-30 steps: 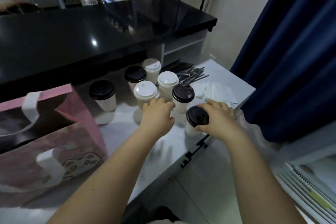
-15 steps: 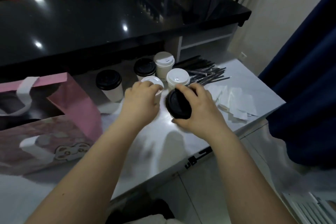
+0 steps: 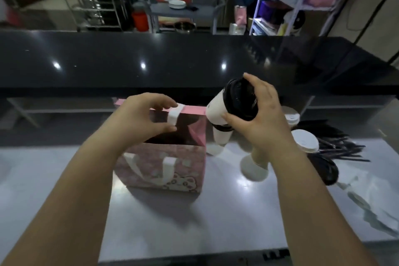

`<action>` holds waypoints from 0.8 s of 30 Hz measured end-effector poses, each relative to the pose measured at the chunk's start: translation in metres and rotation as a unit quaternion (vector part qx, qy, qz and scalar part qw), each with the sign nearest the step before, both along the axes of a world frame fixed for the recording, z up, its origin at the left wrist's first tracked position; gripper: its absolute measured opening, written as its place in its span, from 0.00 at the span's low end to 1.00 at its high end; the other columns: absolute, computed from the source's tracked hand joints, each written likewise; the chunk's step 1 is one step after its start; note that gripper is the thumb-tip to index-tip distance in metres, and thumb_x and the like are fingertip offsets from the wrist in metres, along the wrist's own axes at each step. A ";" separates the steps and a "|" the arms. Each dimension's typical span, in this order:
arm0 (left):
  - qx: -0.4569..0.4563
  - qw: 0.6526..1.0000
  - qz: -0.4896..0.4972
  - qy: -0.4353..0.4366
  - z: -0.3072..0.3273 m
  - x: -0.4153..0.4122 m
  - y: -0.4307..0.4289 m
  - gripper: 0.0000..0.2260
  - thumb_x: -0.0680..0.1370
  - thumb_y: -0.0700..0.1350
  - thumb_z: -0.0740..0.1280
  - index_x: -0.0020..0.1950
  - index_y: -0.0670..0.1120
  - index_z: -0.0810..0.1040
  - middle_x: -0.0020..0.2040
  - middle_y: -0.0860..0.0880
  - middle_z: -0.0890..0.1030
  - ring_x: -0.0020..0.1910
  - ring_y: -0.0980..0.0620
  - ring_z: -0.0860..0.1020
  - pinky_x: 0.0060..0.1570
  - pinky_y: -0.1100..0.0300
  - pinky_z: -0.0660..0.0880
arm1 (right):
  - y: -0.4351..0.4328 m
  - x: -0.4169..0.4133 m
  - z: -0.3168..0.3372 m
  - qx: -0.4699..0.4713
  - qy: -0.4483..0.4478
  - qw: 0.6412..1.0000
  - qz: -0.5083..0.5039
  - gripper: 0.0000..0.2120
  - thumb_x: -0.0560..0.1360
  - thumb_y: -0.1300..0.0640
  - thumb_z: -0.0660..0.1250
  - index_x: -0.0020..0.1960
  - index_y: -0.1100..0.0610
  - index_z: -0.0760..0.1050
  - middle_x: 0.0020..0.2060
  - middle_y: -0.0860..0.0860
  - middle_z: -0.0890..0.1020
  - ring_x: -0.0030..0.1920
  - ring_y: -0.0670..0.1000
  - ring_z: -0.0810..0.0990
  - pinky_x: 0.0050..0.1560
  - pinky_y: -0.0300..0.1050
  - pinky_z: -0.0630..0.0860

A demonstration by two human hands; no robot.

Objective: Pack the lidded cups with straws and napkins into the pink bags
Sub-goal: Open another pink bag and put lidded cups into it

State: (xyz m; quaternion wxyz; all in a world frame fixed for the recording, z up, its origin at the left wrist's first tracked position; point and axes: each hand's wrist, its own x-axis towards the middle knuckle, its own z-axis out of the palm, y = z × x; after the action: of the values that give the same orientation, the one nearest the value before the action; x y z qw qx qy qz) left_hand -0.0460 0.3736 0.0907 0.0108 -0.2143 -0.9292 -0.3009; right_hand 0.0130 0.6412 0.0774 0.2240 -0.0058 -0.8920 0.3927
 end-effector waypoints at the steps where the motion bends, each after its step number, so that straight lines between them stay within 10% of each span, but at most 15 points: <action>1: -0.007 1.000 0.000 -0.005 -0.001 -0.003 -0.014 0.18 0.67 0.51 0.78 0.53 0.62 0.79 0.48 0.64 0.79 0.49 0.69 0.75 0.46 0.66 0.74 | -0.012 -0.005 0.005 -0.011 0.009 1.000 0.014 0.42 0.64 0.47 0.77 0.72 0.37 0.60 0.65 0.40 0.64 0.64 0.40 0.66 0.61 0.30 0.63; 10: -0.072 0.989 -0.120 -0.042 -0.020 -0.040 -0.041 0.29 0.64 0.55 0.79 0.64 0.62 0.74 0.59 0.63 0.77 0.59 0.60 0.75 0.59 0.52 0.76 | -0.123 -0.036 0.015 0.193 -0.116 0.970 0.086 0.39 0.64 0.41 0.72 0.70 0.41 0.58 0.59 0.47 0.65 0.60 0.52 0.66 0.57 0.46 0.71; 16: -0.219 0.966 -0.137 -0.011 -0.040 -0.043 -0.049 0.61 0.57 0.67 0.77 0.80 0.50 0.47 0.79 0.50 0.54 0.78 0.48 0.49 0.76 0.50 0.51 | -0.133 -0.044 -0.019 0.299 -0.251 0.917 0.087 0.41 0.64 0.46 0.75 0.71 0.45 0.58 0.63 0.51 0.66 0.61 0.57 0.68 0.55 0.53 0.75; 24: -0.286 0.946 -0.154 0.000 -0.056 -0.024 -0.054 0.68 0.55 0.74 0.72 0.78 0.50 0.32 0.78 0.46 0.33 0.74 0.44 0.27 0.72 0.46 0.30 | -0.116 -0.055 -0.038 0.400 -0.364 0.841 0.001 0.36 0.65 0.55 0.74 0.66 0.51 0.58 0.58 0.56 0.70 0.55 0.58 0.72 0.42 0.50 0.70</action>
State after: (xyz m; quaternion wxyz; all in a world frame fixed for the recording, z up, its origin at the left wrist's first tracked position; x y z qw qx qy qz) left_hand -0.0704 0.3193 0.0350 -0.0973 -0.3490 -0.9318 -0.0206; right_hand -0.0419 0.5254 0.0392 -0.1337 -0.0576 -0.9890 -0.0281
